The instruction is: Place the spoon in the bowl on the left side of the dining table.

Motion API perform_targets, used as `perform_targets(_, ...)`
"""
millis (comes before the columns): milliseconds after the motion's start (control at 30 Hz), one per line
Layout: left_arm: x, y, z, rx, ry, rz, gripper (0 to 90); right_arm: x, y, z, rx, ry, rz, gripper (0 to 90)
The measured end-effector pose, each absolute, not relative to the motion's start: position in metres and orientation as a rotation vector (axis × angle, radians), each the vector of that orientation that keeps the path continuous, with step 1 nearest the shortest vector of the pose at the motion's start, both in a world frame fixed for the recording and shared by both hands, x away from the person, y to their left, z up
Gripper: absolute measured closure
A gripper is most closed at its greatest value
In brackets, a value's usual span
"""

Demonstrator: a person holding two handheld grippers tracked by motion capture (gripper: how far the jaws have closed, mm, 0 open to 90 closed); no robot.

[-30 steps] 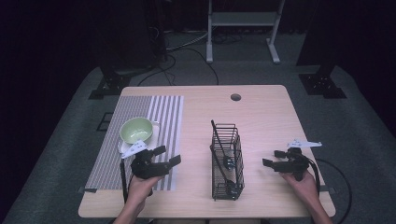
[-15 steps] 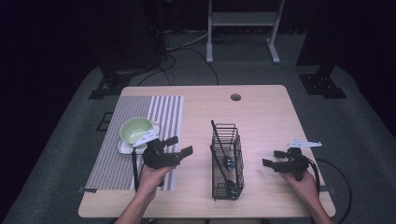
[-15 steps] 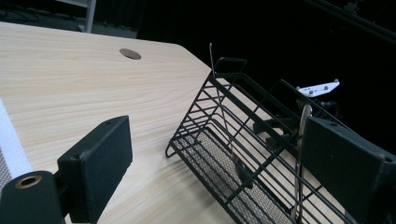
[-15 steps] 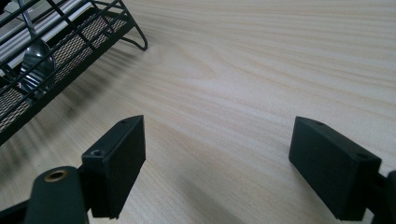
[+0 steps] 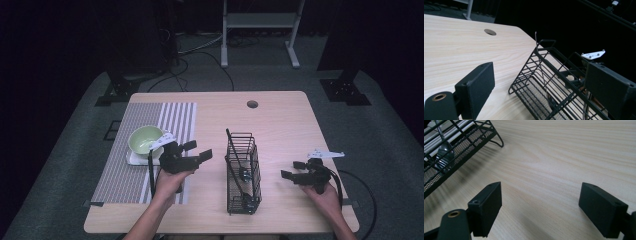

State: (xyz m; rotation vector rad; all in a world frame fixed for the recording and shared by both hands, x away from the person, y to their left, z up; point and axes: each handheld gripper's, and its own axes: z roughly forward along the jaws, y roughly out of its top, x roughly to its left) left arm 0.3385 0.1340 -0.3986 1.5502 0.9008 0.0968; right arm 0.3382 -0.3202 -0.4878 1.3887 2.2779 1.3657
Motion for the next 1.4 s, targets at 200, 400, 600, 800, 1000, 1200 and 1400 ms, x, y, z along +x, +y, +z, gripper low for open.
perform_targets(200, 0.347, 0.125, -0.397, 1.551, 0.897, 0.08, 8.9, 0.338, -0.321, -0.488, 1.395, 2.275, 1.37, 17.5)
perform_targets(400, 0.352, 0.117, -0.395, 1.557, 0.894, 0.084, 8.9, 0.338, -0.321, -0.488, 1.39, 2.277, 1.369, 17.5)
perform_targets(600, 0.358, 0.109, -0.392, 1.575, 0.891, 0.09, 8.9, 0.338, -0.321, -0.488, 1.389, 2.276, 1.374, 17.5)
perform_targets(800, 0.364, 0.105, -0.392, 1.591, 0.898, 0.091, 8.9, 0.338, -0.321, -0.488, 1.389, 2.278, 1.374, 17.6)
perform_targets(1000, 0.37, 0.103, -0.394, 1.573, 0.919, 0.062, 8.9, 0.338, -0.321, -0.488, 1.389, 2.279, 1.374, 17.5)
perform_targets(1200, 0.373, 0.099, -0.394, 1.58, 0.918, 0.043, 9.9, 0.338, -0.321, -0.488, 1.387, 2.279, 1.374, 17.5)
perform_targets(1400, 0.377, 0.095, -0.394, 1.579, 0.917, 0.024, 13.0, 0.338, -0.321, -0.488, 1.39, 2.28, 1.375, 17.5)
